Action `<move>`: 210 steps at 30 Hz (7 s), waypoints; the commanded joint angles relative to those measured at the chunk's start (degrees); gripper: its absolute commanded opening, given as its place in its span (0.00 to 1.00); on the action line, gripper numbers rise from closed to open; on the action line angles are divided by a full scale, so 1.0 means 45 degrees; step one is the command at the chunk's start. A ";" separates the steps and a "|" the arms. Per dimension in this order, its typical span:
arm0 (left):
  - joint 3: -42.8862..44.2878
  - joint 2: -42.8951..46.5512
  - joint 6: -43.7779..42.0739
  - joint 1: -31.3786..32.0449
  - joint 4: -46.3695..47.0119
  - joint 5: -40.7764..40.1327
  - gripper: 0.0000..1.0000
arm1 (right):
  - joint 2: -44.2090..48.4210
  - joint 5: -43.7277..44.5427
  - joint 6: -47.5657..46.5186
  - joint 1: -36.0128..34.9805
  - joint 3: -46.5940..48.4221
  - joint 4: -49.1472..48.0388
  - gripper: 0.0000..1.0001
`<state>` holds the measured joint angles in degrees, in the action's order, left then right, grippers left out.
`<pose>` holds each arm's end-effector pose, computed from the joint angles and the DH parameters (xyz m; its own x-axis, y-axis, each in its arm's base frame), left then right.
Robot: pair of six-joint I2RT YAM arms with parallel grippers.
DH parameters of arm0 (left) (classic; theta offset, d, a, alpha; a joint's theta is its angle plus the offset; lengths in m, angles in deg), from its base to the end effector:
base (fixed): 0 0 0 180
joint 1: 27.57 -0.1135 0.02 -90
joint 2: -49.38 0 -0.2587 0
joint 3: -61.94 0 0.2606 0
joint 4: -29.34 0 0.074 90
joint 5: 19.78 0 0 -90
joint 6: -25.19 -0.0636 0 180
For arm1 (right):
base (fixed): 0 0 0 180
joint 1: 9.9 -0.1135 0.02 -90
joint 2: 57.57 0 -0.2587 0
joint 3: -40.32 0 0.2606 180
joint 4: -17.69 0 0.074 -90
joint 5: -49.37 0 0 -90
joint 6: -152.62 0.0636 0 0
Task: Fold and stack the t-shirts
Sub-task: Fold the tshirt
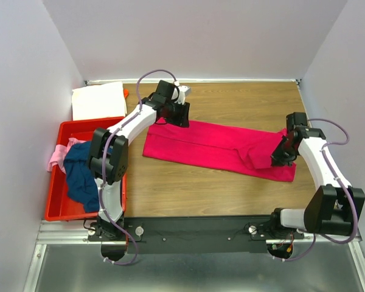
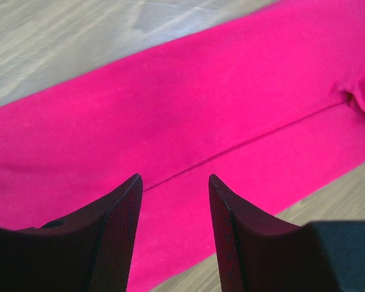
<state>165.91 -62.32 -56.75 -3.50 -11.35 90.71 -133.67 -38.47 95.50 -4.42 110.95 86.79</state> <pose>0.4132 -0.2090 0.2189 -0.7595 0.1954 -0.6204 0.4925 0.7958 -0.3523 0.2525 -0.0266 0.2072 -0.7486 0.6168 -0.2432 0.6094 0.7846 0.1139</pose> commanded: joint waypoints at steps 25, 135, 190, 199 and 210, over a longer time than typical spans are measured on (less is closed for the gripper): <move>-0.0379 0.0877 -0.0677 0.0646 -0.0088 0.0994 0.55 | 0.0683 -0.0361 0.0561 -0.2423 0.0525 -0.1322 0.49; -0.0555 0.0369 -0.0813 0.0509 -0.0967 0.0192 0.56 | -0.3189 -0.1107 0.0815 -0.4889 0.1265 0.0200 0.54; -0.4637 0.3163 -0.0540 -0.1522 0.0164 -0.0570 0.56 | -1.0811 -0.0262 -0.1350 -0.0083 1.1914 -0.3373 0.79; -0.5710 0.2498 -0.0403 -0.1210 0.0927 -0.0081 0.56 | -0.8170 -0.1006 -0.0804 -0.1197 0.6313 -0.4565 0.79; -0.7819 0.2732 0.0963 -0.1034 0.1005 -0.0882 0.56 | -0.9201 -0.1006 -0.0569 -0.1549 0.5461 -0.5074 0.77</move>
<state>133.69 -49.68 -55.03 -8.65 -5.49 88.68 -170.43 -42.26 92.66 -11.74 132.88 65.35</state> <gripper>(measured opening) 0.558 0.782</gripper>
